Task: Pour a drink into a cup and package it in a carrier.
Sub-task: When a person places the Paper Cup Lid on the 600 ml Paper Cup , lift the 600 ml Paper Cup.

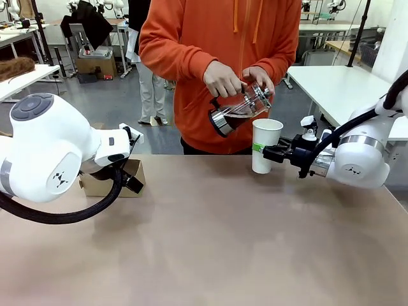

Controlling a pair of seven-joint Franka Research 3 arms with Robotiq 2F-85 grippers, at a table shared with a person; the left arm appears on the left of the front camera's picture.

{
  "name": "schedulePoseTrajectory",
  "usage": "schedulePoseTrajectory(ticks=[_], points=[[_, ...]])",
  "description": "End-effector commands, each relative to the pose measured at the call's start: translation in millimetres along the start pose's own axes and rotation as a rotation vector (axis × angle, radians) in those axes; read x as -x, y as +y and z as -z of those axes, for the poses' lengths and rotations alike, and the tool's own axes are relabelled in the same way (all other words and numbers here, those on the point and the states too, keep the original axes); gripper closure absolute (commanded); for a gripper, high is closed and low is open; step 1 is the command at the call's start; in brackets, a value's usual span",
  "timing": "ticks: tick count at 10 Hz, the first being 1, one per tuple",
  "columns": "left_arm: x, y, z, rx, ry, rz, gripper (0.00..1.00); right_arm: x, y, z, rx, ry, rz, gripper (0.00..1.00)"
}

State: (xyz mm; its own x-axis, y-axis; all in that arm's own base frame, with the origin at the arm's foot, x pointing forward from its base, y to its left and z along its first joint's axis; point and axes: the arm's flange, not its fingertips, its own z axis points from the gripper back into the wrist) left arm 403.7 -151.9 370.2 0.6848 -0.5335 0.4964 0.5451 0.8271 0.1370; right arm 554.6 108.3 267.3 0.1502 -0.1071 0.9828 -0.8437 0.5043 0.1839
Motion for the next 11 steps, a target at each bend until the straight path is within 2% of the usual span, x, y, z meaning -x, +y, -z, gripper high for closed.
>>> schedulePoseTrajectory(ticks=[1,11], points=[[0.1,0.1,-0.4,0.002,-0.001,0.000,0.00,-0.9,0.0,-0.8,-0.002,-0.008,0.002,0.20],[0.1,0.1,-0.4,0.002,-0.001,0.000,0.00,-0.9,0.0,-0.8,-0.002,-0.008,0.002,0.20]])
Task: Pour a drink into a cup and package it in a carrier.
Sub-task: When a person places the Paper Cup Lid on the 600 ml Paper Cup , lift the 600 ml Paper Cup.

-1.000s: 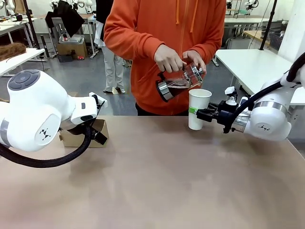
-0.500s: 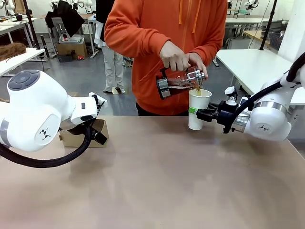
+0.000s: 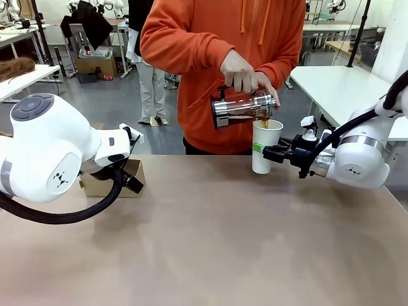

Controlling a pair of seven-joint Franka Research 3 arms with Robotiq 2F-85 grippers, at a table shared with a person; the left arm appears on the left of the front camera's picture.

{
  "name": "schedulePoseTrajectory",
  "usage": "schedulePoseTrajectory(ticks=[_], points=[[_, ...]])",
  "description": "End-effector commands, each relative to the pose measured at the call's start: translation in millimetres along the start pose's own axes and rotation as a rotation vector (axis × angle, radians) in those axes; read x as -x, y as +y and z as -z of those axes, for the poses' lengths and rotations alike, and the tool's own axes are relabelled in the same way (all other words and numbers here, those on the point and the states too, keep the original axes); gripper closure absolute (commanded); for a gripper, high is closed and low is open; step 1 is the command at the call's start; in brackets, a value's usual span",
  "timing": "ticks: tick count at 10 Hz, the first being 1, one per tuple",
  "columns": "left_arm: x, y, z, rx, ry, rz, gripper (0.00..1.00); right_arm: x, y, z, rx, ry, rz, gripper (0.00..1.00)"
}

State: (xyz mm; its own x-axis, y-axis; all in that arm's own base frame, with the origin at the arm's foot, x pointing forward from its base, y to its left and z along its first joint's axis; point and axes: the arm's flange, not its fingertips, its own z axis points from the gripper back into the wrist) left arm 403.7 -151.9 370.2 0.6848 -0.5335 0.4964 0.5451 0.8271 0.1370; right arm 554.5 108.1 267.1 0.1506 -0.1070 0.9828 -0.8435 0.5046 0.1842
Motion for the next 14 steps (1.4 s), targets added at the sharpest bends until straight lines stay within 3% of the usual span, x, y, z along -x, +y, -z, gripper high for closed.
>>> schedulePoseTrajectory(ticks=[1,14], points=[[0.1,0.1,-0.4,0.002,-0.001,0.000,0.00,-1.1,0.0,-0.6,-0.002,-0.008,0.001,0.20],[0.1,0.1,-0.4,0.002,-0.001,0.000,0.00,-1.1,0.0,-0.6,-0.002,-0.008,0.001,0.20]])
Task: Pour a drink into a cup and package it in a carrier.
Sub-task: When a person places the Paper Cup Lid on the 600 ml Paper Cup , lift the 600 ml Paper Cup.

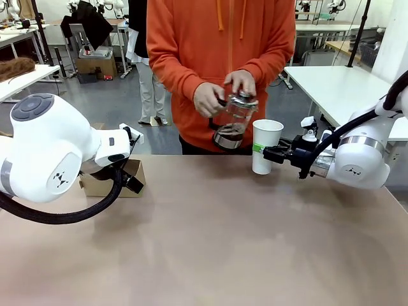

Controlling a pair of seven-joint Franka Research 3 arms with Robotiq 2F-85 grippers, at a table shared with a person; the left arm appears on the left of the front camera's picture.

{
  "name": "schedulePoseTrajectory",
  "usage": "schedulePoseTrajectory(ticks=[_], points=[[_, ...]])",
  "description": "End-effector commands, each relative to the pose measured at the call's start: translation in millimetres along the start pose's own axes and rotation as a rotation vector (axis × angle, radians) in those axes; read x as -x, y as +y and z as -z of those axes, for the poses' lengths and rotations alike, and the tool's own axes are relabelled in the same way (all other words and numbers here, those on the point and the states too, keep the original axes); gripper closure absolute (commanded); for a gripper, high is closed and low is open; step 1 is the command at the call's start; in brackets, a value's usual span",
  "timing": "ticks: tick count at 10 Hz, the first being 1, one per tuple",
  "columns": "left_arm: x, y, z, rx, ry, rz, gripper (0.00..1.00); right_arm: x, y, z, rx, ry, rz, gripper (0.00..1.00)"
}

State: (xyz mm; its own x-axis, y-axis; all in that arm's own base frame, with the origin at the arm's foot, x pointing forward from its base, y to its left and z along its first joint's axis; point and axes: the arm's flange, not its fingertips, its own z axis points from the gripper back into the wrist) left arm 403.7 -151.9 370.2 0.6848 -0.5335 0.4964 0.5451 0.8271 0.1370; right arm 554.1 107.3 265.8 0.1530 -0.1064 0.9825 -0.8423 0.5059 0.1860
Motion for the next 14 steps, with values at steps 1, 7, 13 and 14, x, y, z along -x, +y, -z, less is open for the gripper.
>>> schedulePoseTrajectory(ticks=[1,7,13,14], points=[[0.1,0.1,-0.4,0.002,-0.001,0.000,0.00,-2.3,0.4,0.3,-0.004,-0.010,0.000,0.20],[0.1,0.1,-0.4,0.002,-0.001,0.000,0.00,-2.3,0.4,0.3,-0.004,-0.010,0.000,0.20],[0.1,0.1,-0.4,0.002,-0.001,0.000,0.00,-2.3,0.4,0.3,-0.004,-0.010,0.000,0.20],[0.1,0.1,-0.4,0.002,-0.001,0.000,0.00,-2.3,0.4,0.3,-0.004,-0.010,0.000,0.20]])
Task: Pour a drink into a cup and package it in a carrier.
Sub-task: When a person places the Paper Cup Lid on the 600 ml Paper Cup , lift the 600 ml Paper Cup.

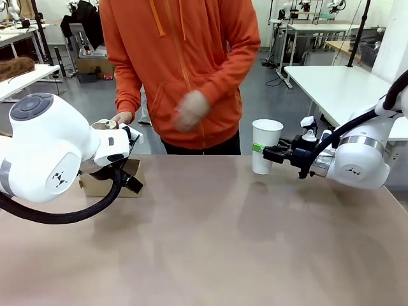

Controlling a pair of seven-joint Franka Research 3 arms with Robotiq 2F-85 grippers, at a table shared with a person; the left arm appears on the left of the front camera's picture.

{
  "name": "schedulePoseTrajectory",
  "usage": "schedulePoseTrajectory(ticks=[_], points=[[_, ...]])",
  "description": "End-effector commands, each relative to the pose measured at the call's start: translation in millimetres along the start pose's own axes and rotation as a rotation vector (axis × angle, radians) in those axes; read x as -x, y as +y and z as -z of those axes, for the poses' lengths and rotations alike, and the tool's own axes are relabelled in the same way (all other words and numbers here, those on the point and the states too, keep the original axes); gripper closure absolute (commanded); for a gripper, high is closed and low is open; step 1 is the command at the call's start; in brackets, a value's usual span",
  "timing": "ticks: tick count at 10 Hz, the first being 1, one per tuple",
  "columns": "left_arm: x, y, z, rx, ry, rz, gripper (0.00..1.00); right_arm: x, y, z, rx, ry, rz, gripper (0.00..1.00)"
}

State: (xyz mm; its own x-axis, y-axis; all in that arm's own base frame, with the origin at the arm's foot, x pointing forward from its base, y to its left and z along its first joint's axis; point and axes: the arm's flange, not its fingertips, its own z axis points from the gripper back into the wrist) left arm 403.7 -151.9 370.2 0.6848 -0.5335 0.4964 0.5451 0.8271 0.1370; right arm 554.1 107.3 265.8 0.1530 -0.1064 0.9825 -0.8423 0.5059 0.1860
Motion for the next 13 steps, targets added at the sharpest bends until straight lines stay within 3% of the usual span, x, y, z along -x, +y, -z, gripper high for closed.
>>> schedulePoseTrajectory(ticks=[1,13], points=[[0.1,0.1,-0.4,0.002,-0.001,0.000,0.00,-2.3,0.4,0.3,-0.004,-0.010,0.000,0.20],[0.1,0.1,-0.4,0.002,-0.001,0.000,0.00,-2.3,0.4,0.3,-0.004,-0.010,0.000,0.20]])
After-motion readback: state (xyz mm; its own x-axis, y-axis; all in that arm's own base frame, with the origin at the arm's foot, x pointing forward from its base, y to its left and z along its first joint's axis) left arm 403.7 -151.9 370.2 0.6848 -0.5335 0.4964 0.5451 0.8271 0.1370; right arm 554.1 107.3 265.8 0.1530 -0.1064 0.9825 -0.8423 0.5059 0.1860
